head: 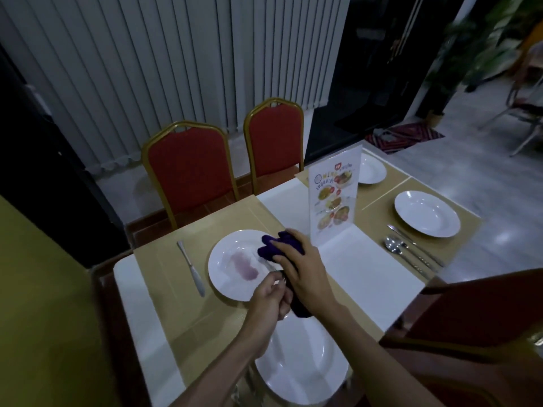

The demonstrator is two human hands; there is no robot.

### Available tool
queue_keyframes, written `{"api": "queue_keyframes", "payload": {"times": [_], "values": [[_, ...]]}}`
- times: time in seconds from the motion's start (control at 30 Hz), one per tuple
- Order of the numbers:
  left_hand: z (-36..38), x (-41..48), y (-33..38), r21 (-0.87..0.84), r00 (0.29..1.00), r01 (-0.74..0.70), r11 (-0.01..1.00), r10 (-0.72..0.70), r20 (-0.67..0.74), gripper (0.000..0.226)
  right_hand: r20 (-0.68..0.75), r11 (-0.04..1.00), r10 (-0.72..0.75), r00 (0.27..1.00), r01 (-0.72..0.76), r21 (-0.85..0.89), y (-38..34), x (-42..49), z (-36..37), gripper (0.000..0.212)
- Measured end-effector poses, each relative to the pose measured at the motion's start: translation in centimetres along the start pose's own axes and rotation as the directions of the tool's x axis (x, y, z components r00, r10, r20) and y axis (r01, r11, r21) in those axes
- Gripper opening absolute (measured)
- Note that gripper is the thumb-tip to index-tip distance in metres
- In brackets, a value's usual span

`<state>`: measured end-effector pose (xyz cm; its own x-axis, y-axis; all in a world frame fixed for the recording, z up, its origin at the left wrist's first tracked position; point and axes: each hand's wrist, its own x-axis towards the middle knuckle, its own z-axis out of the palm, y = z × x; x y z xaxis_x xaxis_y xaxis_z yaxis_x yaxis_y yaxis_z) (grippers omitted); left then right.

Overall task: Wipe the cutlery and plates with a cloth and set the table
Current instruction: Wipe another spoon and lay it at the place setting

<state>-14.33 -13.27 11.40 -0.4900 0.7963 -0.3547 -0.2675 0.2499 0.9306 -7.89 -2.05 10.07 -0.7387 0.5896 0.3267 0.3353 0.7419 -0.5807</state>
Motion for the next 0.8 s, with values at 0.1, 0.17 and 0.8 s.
{"api": "queue_keyframes", "payload": {"times": [0.1, 0.17, 0.8], "values": [[0.2, -1.9, 0.9, 0.009, 0.999, -0.034, 0.999, 0.034, -0.011, 0.021, 0.038, 0.965, -0.142, 0.989, 0.147, -0.219, -0.4, -0.8, -2.8, 0.041], [0.6, -2.7, 1.3, 0.008, 0.999, -0.050, 0.999, 0.050, 0.015, 0.025, 0.020, 0.946, -0.119, 0.993, 0.120, -0.300, -0.2, -0.6, -4.3, 0.037], [2.8, -7.0, 0.9, 0.123, 1.000, -0.019, 0.992, 0.020, 0.000, 0.025, -0.108, 0.953, 0.163, 0.981, -0.185, -0.239, 0.7, -2.4, -10.4, 0.035]]}}
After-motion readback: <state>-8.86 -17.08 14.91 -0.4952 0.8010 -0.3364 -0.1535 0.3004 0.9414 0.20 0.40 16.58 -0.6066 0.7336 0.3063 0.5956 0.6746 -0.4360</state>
